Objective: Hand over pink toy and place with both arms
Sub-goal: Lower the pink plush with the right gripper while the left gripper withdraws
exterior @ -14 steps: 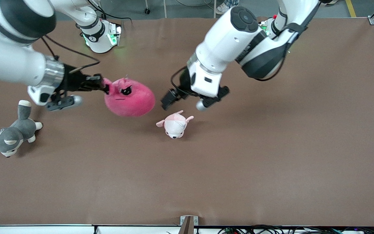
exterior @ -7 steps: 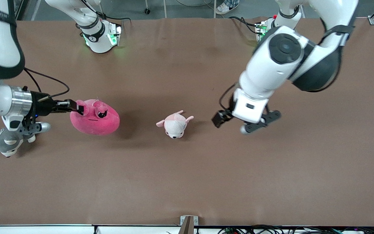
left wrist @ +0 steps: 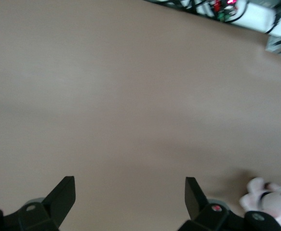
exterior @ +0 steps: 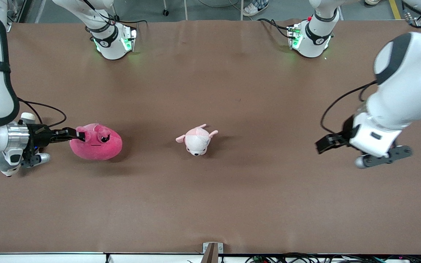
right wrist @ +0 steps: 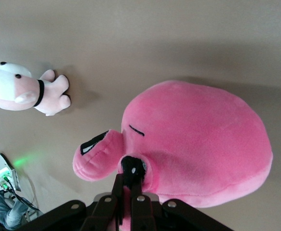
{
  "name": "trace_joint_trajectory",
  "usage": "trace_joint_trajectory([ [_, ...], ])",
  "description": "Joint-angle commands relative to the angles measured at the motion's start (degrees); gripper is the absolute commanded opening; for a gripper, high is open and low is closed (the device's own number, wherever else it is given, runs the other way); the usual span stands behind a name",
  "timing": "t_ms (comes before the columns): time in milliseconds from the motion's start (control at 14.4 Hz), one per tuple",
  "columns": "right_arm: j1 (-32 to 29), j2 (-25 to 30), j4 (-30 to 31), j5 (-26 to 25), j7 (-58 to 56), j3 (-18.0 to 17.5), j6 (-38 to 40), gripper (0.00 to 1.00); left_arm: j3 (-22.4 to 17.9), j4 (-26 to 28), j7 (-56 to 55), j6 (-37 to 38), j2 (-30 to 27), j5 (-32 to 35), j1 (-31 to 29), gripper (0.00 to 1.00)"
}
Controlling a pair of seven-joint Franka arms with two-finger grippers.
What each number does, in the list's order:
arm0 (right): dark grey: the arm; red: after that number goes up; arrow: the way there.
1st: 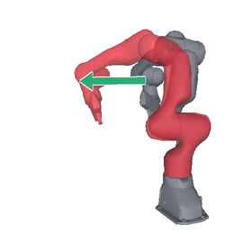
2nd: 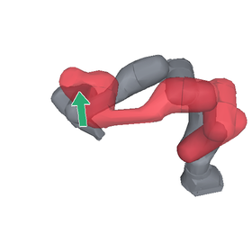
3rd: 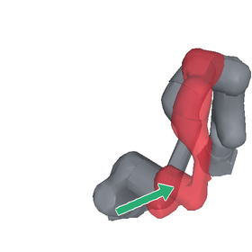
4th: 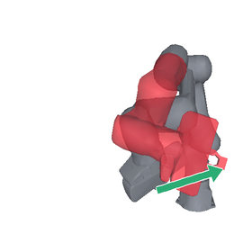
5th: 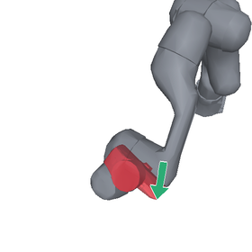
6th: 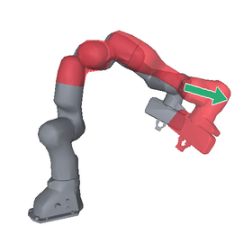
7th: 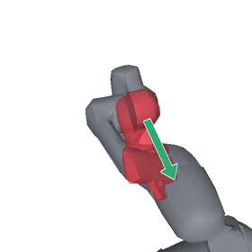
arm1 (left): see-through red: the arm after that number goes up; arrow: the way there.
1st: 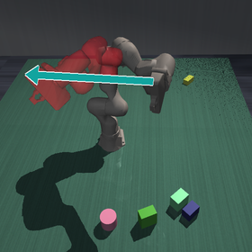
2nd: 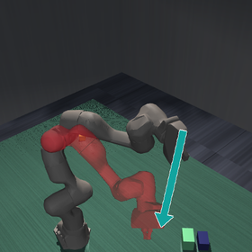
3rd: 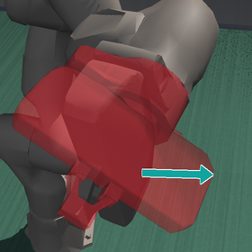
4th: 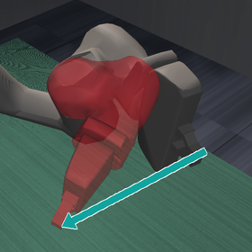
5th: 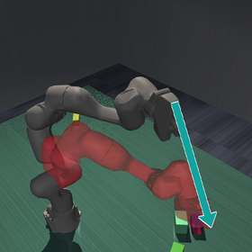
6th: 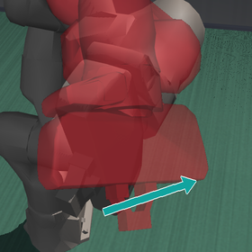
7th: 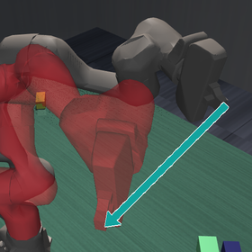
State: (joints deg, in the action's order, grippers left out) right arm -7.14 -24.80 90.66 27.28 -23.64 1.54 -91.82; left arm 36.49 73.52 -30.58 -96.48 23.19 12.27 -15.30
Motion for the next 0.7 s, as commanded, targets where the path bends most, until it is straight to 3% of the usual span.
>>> trace_joint_trajectory([
  [0,-1.91,-1.82,-1.62,0.75,-2.37,-0.92,0.85,0.01,0.43,0.84,6.30,6.02,-4.20,0.83,-2.44,1.00],
  [348,-2.26,-2.35,-1.62,2.59,-2.11,-1.01,0.85,0.01,-1.06,2.32,14.83,8.85,-9.29,0.04,-4.65,1.00],
  [627,-2.44,-3.93,-1.62,3.39,-2.29,-1.01,0.85,0.01,-13.78,4.44,18.53,11.48,-13.86,-4.16,4.83,1.00],
])
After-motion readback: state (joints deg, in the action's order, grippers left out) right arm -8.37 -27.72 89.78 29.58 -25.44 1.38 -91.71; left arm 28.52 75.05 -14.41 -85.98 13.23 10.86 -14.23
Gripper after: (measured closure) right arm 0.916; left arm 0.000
